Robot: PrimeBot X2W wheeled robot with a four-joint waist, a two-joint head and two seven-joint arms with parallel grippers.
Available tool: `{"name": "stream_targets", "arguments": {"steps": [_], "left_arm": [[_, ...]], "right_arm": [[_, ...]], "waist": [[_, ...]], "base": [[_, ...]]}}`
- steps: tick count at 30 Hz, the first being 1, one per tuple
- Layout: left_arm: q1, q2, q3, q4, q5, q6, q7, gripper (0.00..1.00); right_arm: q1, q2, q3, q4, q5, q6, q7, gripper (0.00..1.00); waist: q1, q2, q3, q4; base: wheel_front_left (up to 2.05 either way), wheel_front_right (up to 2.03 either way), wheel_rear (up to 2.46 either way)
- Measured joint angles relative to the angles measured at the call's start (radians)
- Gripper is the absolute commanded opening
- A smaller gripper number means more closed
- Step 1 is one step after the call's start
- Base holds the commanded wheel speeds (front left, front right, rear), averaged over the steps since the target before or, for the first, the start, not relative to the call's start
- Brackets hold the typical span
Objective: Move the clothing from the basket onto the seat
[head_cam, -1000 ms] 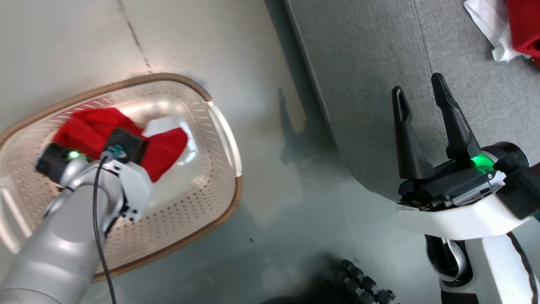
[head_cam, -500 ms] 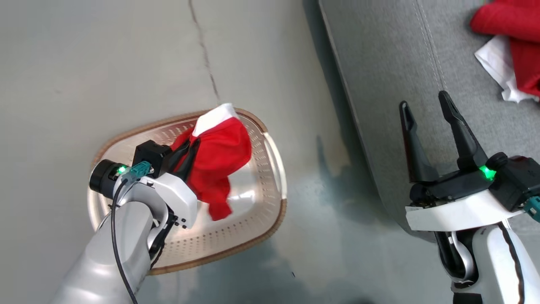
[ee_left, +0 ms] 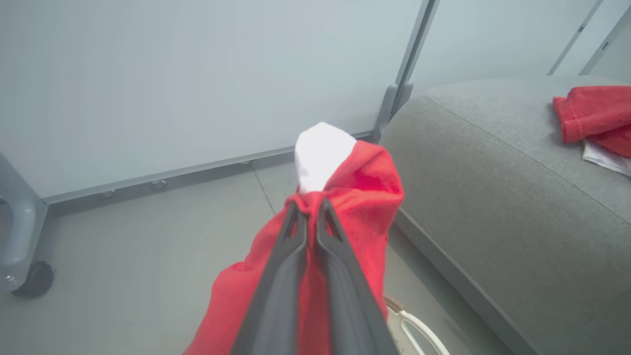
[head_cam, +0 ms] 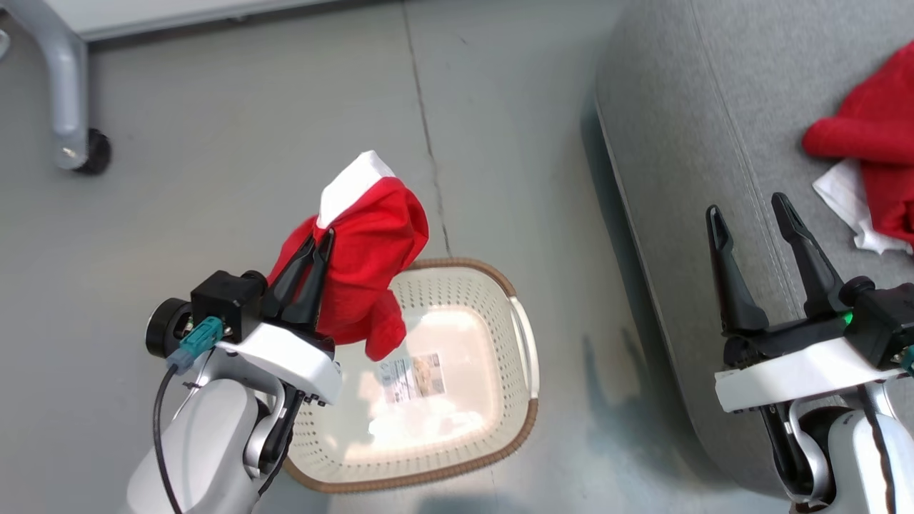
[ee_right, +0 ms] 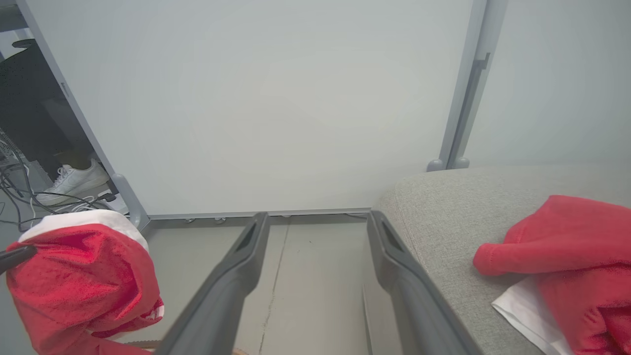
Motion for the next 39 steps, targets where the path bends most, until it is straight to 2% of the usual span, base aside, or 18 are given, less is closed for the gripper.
{"name": "stream_targets", "arguments": {"steps": [15,22,31,39], "left_arm": [[0.145,0.003,0.115,-0.313,-0.003,0.028,-0.001,0.00],[0.230,-0.001,0.107,-0.410,-0.003,0.037,-0.001,0.00],[0.328,0.000,0.057,-0.469,-0.003,0.052,0.025,0.00],[0.358,0.005,0.040,-0.499,-0.007,0.062,0.046,0.00]], "right_arm": [[0.105,0.000,-0.018,-0.003,0.003,0.000,0.068,1.00],[0.168,0.000,-0.029,-0.010,0.013,0.000,0.089,1.00],[0.223,0.000,-0.010,-0.006,0.038,0.000,0.106,1.00],[0.234,0.000,-0.002,-0.008,0.050,0.000,0.107,1.00]], "waist": [[0.0000,0.0000,-0.219,0.080],[0.0000,0.0000,-0.304,0.092],[0.0000,0.0000,-0.393,0.091],[0.0000,0.0000,-0.410,0.088]], "base": [[0.00,0.00,0.00],[0.00,0.00,0.00],[0.00,0.00,0.00],[0.00,0.00,0.00]]}}
